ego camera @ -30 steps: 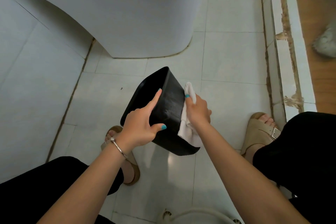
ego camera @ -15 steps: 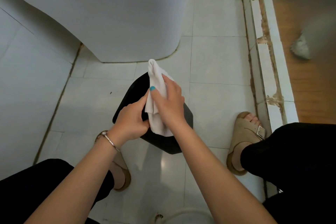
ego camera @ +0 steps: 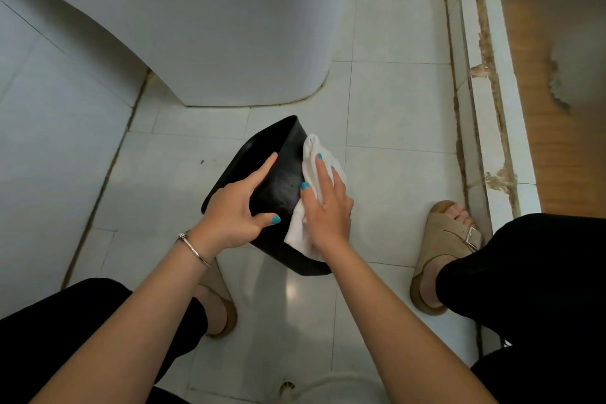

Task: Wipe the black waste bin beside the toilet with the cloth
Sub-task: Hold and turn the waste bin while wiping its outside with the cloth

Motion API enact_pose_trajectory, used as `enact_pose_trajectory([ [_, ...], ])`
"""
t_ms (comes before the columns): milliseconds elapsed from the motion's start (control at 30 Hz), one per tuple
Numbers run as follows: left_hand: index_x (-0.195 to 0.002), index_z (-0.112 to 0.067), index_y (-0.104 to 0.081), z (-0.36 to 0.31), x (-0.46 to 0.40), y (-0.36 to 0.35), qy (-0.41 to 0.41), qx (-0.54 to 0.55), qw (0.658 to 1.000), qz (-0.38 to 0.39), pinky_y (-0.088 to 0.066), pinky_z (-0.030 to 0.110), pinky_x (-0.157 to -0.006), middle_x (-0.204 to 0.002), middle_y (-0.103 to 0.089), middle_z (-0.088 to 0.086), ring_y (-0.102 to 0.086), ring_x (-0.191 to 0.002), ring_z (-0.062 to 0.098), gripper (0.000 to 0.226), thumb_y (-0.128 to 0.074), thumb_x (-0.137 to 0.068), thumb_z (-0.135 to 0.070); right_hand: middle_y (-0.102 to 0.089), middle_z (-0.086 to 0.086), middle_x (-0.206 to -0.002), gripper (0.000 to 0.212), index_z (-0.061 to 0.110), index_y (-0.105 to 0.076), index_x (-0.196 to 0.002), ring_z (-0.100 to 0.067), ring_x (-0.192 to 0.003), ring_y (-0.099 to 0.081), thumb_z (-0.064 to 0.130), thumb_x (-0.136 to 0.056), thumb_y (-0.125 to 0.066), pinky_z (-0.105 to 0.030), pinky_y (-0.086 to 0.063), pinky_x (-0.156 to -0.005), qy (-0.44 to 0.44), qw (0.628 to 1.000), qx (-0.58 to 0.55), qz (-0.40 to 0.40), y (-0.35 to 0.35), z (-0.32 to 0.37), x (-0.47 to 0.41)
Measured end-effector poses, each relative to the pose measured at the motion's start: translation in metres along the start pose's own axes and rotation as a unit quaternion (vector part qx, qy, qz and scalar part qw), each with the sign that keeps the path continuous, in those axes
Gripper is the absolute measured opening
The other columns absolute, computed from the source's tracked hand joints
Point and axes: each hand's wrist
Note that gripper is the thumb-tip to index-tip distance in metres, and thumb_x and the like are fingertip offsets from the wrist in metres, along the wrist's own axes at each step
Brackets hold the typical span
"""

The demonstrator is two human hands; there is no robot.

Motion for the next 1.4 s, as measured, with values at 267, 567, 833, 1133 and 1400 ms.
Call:
enact_pose_trajectory([
  [267, -0.146, -0.051, -0.009, 0.005, 0.011, -0.002, 0.008, 0.032, 0.999, -0.01, -0.046, 0.041, -0.1, -0.142, -0.045, -0.014, -0.055, -0.117, 0.022, 0.104, -0.078, -0.075, -0.021, -0.016, 0.012, -0.158, 0.053, 0.06, -0.009, -0.143, -0.032, -0.134, -0.026, 0.049, -0.098, -0.033, -0.054, -0.031, -0.106, -0.126, 0.992, 0.004, 0.012, 0.002, -0.024, -0.014],
  [567, -0.145, -0.05, -0.002, -0.01, 0.005, -0.005, 0.009, -0.003, 1.0, -0.025, -0.051, 0.045, -0.084, -0.122, -0.063, 0.009, -0.062, -0.101, 0.032, 0.104, -0.073, -0.073, -0.026, -0.013, 0.018, -0.157, 0.056, 0.063, -0.012, -0.14, -0.029, -0.136, -0.019, 0.052, -0.092, -0.037, -0.05, -0.022, -0.105, 0.008, 0.999, -0.015, 0.047, 0.001, 0.04, -0.004],
  [833, -0.144, -0.054, -0.007, -0.01, 0.006, -0.006, 0.011, 0.045, 0.998, -0.029, -0.051, 0.048, -0.084, -0.118, -0.065, 0.005, -0.062, -0.099, 0.031, 0.092, -0.063, -0.074, -0.034, -0.02, 0.019, -0.153, 0.053, 0.065, -0.013, -0.139, -0.022, -0.122, -0.028, 0.053, -0.096, -0.04, -0.035, -0.032, -0.095, 0.124, 0.991, 0.0, 0.04, 0.001, 0.046, 0.001],
  [1133, -0.147, -0.049, -0.011, 0.006, 0.009, -0.006, 0.028, 0.073, 0.997, -0.028, -0.043, 0.039, -0.103, -0.144, -0.038, -0.02, -0.044, -0.13, 0.018, 0.104, -0.08, -0.073, -0.024, -0.018, 0.019, -0.156, 0.05, 0.066, -0.017, -0.138, -0.027, -0.133, -0.026, 0.051, -0.095, -0.036, -0.044, -0.027, -0.108, -0.013, 0.998, 0.022, 0.057, 0.005, -0.005, -0.03],
  [1400, -0.147, -0.05, -0.009, 0.005, 0.01, -0.004, 0.026, 0.051, 0.998, -0.025, -0.049, 0.044, -0.095, -0.13, -0.058, 0.0, -0.057, -0.091, 0.028, 0.104, -0.078, -0.075, -0.02, -0.016, 0.013, -0.158, 0.049, 0.058, -0.017, -0.144, -0.031, -0.139, -0.018, 0.046, -0.099, -0.033, -0.054, -0.021, -0.109, -0.147, 0.987, 0.017, 0.057, 0.006, -0.017, -0.037],
])
Point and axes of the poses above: each hand's wrist, its own x-axis away from the middle knuckle, its own y-axis out of the back of the hand, z = x × y
